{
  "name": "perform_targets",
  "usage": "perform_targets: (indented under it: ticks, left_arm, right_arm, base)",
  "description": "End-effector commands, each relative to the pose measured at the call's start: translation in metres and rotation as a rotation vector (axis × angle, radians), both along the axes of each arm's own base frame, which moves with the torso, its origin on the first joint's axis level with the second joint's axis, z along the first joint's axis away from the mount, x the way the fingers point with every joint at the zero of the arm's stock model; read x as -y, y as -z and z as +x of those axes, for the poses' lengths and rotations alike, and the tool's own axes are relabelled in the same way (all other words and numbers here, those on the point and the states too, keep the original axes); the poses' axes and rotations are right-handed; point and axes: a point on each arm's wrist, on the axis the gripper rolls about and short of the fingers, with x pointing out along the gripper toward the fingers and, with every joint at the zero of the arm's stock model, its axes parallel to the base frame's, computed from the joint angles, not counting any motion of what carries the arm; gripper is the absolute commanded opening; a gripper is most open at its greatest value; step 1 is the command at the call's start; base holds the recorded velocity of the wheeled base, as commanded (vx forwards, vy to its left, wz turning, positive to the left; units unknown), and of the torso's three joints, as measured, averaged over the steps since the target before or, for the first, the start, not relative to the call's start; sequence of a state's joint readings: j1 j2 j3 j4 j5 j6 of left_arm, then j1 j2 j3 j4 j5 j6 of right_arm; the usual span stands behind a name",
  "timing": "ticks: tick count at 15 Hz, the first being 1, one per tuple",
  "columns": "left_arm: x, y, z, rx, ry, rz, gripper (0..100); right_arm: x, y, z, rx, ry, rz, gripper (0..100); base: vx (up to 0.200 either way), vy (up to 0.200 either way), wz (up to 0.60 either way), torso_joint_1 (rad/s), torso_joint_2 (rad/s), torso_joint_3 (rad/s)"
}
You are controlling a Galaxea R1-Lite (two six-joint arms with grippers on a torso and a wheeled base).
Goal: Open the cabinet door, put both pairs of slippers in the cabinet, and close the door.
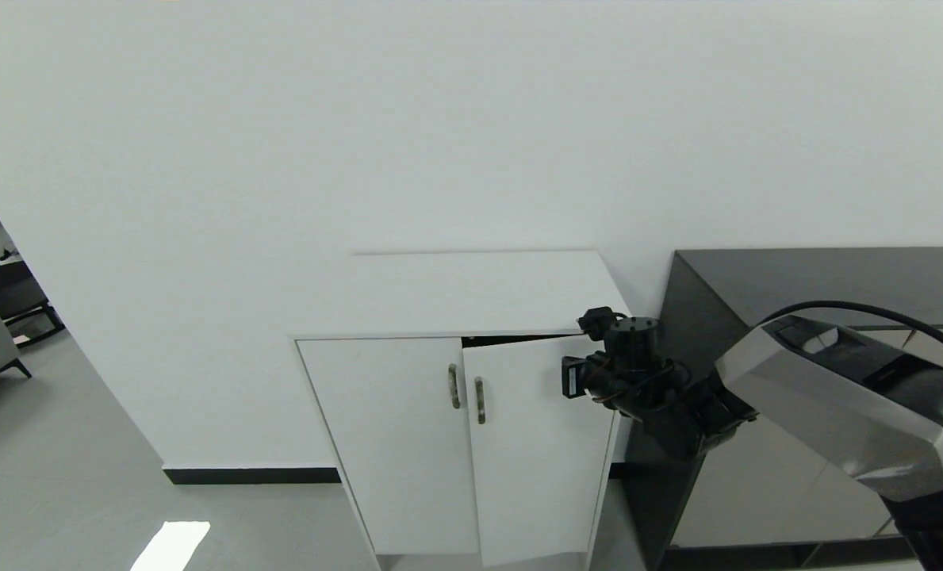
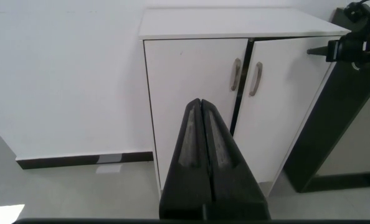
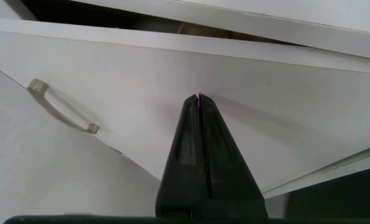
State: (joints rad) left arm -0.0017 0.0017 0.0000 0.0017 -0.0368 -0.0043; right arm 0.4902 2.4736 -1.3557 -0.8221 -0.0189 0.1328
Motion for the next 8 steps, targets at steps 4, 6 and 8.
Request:
perform_targets:
  ticks: [4,6,8]
  left_arm:
    - [0.0,0.0,0.0,0.0,0.0,0.0,0]
    - [0.0,0.0,0.0,0.0,0.0,0.0,0]
    - [0.0,0.0,0.0,0.0,0.0,0.0,0]
  right_arm:
    - [0.002,0.002,0.009,0.008,0.014,0.004,0]
    - [0.005,0.001,0.013,0.008,0.023,0.004,0]
    - [0.006,-0.001,0.016,0.008,0.03,0.004,0]
  base:
    - [0.0,0.0,0.0,0.0,0.0,0.0]
    - [0.0,0.0,0.0,0.0,0.0,0.0]
    - [0.0,0.0,0.0,0.0,0.0,0.0]
